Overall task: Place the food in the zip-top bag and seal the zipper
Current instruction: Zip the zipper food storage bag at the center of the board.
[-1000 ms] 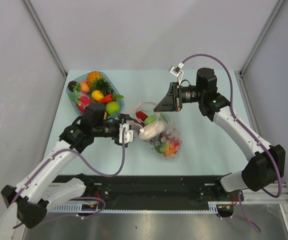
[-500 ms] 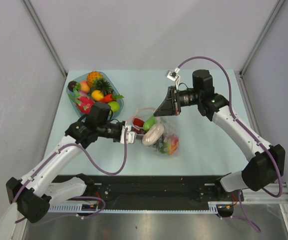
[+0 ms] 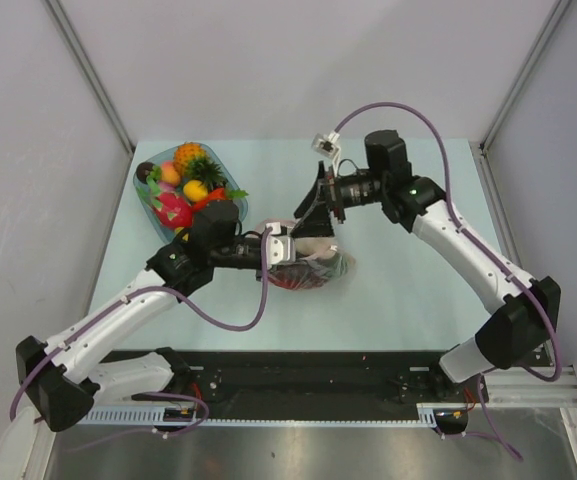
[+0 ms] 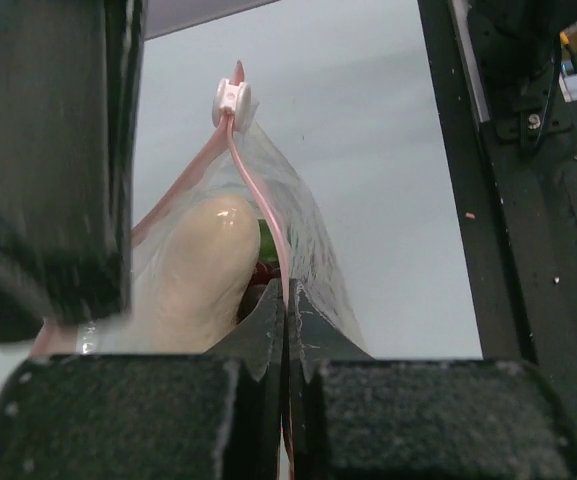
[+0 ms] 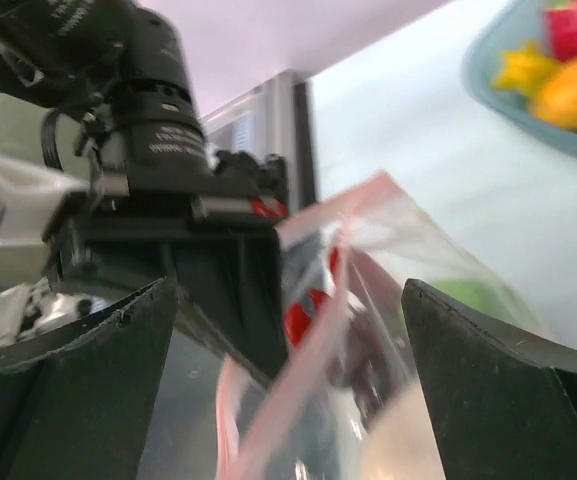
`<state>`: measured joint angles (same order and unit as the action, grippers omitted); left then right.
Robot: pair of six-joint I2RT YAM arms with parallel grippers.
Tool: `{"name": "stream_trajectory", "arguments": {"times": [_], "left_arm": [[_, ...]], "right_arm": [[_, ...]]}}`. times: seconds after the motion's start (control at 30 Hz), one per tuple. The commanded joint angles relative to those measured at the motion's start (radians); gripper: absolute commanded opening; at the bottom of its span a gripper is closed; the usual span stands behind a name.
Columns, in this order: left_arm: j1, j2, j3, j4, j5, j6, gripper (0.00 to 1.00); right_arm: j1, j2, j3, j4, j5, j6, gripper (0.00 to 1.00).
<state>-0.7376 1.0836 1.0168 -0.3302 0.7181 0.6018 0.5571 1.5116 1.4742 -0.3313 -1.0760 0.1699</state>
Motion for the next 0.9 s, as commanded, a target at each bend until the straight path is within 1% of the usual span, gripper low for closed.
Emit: {"name": "stream_trajectory", "arguments": {"times": [0.0, 0.07, 0.1, 0.17, 0.2, 0.27, 0.3, 0.4, 0.47, 0.5, 0.53, 0.6, 0.73, 0.87], "left_arm": [[0.007, -0.03, -0.052, 0.18, -0.057, -0.197, 0.0], [0.012, -0.03, -0.06, 0.203, -0.062, -0.226, 0.0], [0.02, -0.028, -0.057, 0.204, -0.049, -0.234, 0.0], [0.024, -0.021, -0.05, 0.215, -0.052, -0.254, 0.0], [0.027, -0.014, -0.038, 0.215, -0.051, -0.255, 0.0], [0.033, -0.002, -0.024, 0.209, -0.037, -0.257, 0.0], [0.035, 0.002, -0.012, 0.207, -0.037, -0.257, 0.0], [0.041, 0.018, 0.014, 0.191, -0.013, -0.255, 0.0], [0.041, 0.016, 0.016, 0.186, 0.012, -0.237, 0.0], [0.041, 0.013, 0.014, 0.186, 0.02, -0.226, 0.0], [0.041, 0.013, 0.014, 0.187, 0.024, -0.217, 0.0], [0.041, 0.018, 0.023, 0.171, 0.026, -0.206, 0.0], [0.041, 0.024, 0.034, 0.158, 0.041, -0.186, 0.0], [0.041, 0.021, 0.039, 0.146, 0.046, -0.175, 0.0]], "right_arm": [[-0.137, -0.102, 0.051, -0.196, 0.056, -0.167, 1.0], [-0.167, -0.134, 0.04, -0.277, 0.082, -0.263, 1.0], [-0.193, -0.169, 0.032, -0.331, 0.091, -0.346, 1.0], [-0.204, -0.208, 0.002, -0.377, 0.131, -0.424, 1.0], [-0.204, -0.253, -0.017, -0.409, 0.149, -0.499, 1.0], [-0.204, -0.301, -0.055, -0.425, 0.184, -0.573, 0.98], [-0.204, -0.345, -0.105, -0.423, 0.194, -0.625, 0.97], [-0.172, -0.407, -0.201, -0.388, 0.24, -0.69, 0.93], [-0.135, -0.461, -0.259, -0.329, 0.283, -0.711, 0.9], [-0.126, -0.474, -0.285, -0.252, 0.295, -0.708, 0.89], [-0.111, -0.49, -0.332, -0.215, 0.306, -0.693, 0.88], [-0.099, -0.487, -0.359, -0.135, 0.315, -0.692, 0.85], [-0.068, -0.438, -0.374, -0.072, 0.307, -0.695, 0.78], [-0.057, -0.407, -0.373, -0.017, 0.3, -0.678, 0.78]]}}
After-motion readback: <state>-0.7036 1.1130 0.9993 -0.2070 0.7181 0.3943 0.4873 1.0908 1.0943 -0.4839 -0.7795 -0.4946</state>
